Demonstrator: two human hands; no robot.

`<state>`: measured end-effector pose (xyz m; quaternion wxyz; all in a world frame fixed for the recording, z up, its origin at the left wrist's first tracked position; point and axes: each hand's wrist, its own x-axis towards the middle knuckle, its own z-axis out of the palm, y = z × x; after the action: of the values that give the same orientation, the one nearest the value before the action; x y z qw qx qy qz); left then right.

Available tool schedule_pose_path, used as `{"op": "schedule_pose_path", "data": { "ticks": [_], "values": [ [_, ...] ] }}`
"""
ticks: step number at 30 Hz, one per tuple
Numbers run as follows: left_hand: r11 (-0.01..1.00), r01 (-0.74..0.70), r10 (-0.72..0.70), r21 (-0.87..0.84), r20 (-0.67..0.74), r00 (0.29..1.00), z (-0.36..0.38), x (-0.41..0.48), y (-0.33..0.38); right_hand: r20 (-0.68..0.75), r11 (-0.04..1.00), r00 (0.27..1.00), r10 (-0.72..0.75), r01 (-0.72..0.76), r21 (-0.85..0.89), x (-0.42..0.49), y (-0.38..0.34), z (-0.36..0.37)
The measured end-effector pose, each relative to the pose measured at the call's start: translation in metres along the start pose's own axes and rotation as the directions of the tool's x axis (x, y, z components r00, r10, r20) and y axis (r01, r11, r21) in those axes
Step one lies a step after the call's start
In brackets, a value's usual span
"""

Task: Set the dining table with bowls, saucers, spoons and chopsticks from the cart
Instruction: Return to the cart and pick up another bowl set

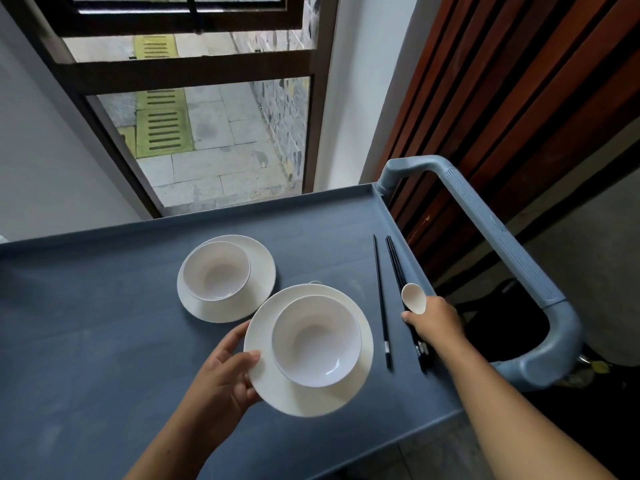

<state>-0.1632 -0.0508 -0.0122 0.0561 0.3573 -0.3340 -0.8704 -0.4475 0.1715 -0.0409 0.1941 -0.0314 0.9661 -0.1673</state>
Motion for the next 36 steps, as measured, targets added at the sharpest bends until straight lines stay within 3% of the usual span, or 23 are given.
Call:
{"op": "schedule_pose_path", "data": {
  "ticks": [6,12,16,19,21,23,28,31,36],
  "values": [
    [1.0,0.005,-0.005,-0.001,0.018,1.0,-0.004,0.0,-0.001,0.05,0.995,0.999,-0.001,-0.004,0.102,0.0,0.002,-0.007],
    [1.0,-0.01,0.011,-0.026,0.035,0.999,-0.005,0.001,0.006,-0.04,0.95,0.998,-0.057,0.067,0.306,-0.026,-0.014,-0.026],
    [0.999,-0.036,0.037,-0.041,0.034,0.999,-0.01,-0.003,0.016,0.042,0.819,0.987,-0.152,0.102,0.564,-0.062,-0.039,-0.032],
    [0.996,-0.077,0.078,-0.036,0.019,0.997,-0.02,-0.013,0.025,0.133,0.61,0.961,-0.242,0.044,0.791,-0.091,-0.059,-0.025],
    [0.994,-0.109,0.108,-0.032,-0.02,0.994,-0.027,-0.022,0.027,0.198,0.524,0.917,-0.345,0.013,0.852,-0.109,-0.075,-0.021],
    [0.989,-0.138,0.135,-0.05,-0.072,0.988,-0.034,-0.036,0.025,0.254,0.508,0.866,-0.43,0.0,0.862,-0.119,-0.086,-0.016],
    [0.952,-0.281,0.251,-0.124,-0.213,0.944,-0.044,-0.081,0.004,0.372,0.596,0.762,-0.53,0.023,0.802,-0.125,-0.107,-0.003],
    [0.918,-0.379,0.319,-0.118,-0.347,0.882,-0.041,-0.114,-0.019,0.484,0.654,0.659,-0.576,0.016,0.757,-0.13,-0.118,0.012],
    [0.82,-0.548,0.364,-0.166,-0.589,0.721,-0.035,-0.177,-0.071,0.655,0.734,0.414,-0.633,0.05,0.678,-0.168,-0.133,0.041]
  ]
}}
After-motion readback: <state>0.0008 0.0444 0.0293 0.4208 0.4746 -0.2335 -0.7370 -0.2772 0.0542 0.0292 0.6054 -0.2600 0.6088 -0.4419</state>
